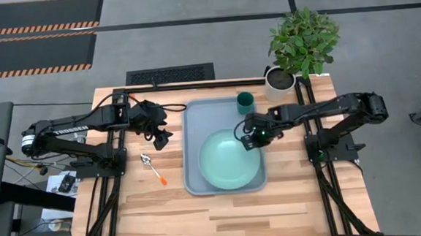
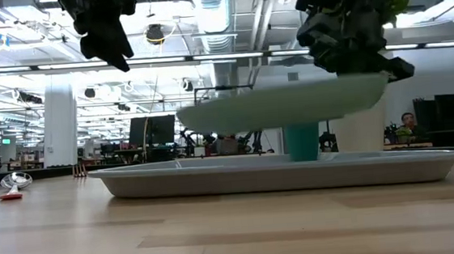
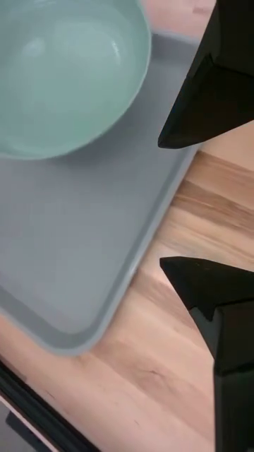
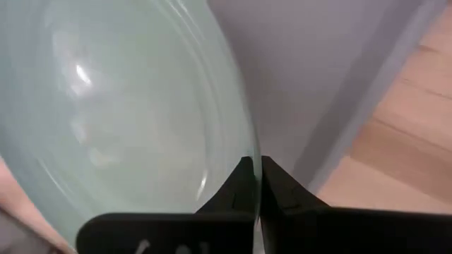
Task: Pick and place plate/cup/fork/spoon on tray
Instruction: Put the light green plate on the gray serving tray to the bottom left of the green cup
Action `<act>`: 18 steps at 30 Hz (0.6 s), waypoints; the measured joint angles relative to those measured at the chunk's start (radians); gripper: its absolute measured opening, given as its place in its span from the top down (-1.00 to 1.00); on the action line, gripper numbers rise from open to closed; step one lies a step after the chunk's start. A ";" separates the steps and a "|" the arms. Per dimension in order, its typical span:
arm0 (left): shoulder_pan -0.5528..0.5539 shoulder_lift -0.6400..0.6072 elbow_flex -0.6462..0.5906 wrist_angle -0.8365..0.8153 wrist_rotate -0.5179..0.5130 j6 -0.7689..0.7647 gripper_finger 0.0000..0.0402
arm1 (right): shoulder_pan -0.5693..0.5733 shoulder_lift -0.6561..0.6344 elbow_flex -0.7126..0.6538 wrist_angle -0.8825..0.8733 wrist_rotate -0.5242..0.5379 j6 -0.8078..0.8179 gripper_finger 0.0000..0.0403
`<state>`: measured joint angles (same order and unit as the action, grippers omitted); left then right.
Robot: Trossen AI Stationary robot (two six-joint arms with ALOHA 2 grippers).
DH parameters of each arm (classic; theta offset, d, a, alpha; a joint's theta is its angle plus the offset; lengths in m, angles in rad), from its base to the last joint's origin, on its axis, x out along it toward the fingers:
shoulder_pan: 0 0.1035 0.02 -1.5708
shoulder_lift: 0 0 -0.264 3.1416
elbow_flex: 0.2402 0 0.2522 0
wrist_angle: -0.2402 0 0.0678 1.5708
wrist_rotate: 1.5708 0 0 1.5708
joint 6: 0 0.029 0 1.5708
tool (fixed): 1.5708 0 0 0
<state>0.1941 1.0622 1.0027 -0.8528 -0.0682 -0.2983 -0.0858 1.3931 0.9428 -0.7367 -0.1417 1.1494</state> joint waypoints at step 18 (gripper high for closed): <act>0.000 0.000 0.000 0.001 -0.045 0.025 -0.25 | 0.076 0.003 -0.040 0.160 0.304 0.520 0.94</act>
<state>0.1943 1.0622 1.0027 -0.8518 -0.1128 -0.2734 -0.0099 1.3959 0.9032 -0.5767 0.1623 1.6692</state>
